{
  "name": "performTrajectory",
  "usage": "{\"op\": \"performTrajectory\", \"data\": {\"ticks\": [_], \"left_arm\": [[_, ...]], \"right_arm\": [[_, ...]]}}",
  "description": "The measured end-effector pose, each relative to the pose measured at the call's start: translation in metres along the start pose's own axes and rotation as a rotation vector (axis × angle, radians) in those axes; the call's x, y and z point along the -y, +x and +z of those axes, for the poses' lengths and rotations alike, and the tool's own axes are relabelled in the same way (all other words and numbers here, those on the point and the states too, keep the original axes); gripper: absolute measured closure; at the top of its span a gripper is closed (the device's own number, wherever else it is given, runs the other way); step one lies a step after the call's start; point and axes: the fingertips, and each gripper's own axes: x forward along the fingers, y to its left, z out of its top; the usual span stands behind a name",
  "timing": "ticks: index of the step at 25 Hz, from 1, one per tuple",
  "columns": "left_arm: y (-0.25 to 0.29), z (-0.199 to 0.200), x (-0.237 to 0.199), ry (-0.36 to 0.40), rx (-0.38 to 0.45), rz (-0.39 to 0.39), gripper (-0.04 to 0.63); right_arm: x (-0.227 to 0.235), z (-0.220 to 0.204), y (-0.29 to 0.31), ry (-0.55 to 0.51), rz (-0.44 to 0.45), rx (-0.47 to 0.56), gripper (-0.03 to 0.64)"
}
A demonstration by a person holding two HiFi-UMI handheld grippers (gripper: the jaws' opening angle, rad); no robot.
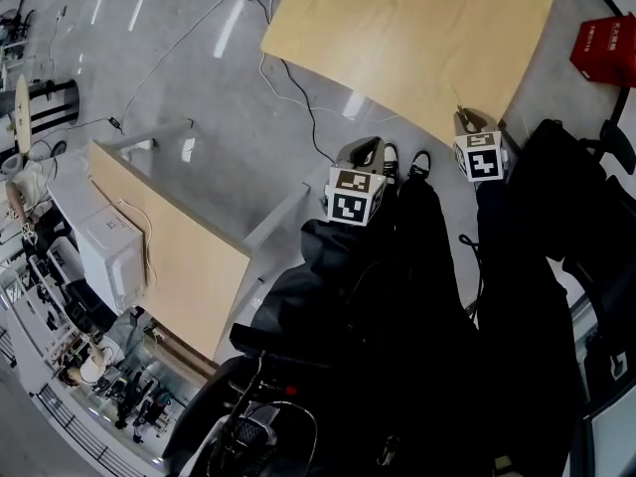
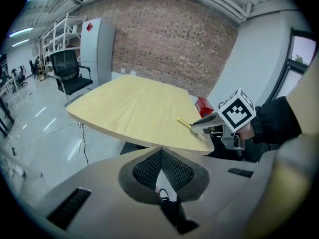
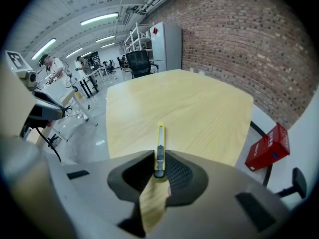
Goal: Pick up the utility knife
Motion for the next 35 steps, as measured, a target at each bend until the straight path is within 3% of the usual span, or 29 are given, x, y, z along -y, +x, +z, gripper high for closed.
{"op": "performTrajectory", "data": {"ticks": [10, 17, 23, 35], "left_arm": [[-0.014, 0.049, 0.026, 0.038, 0.09, -0.024, 0.595], [-0.054, 0.132, 0.071, 0.109, 0.274, -0.071, 0.595], [-0.107, 0.208, 0.1, 0.199, 0.453, -0.093, 0.595], [-0.18, 0.263, 0.121, 0.265, 0.643, -0.083, 0.595]], "right_arm": [[-0.01, 0.053, -0.076, 0.037, -0.03, 0.204, 0.551], [-0.026, 0.101, -0.173, -0.004, -0.074, 0.406, 0.551], [-0.027, 0.141, -0.257, 0.046, -0.119, 0.601, 0.551], [-0.032, 0.195, -0.357, -0.013, -0.189, 0.824, 0.551]]}}
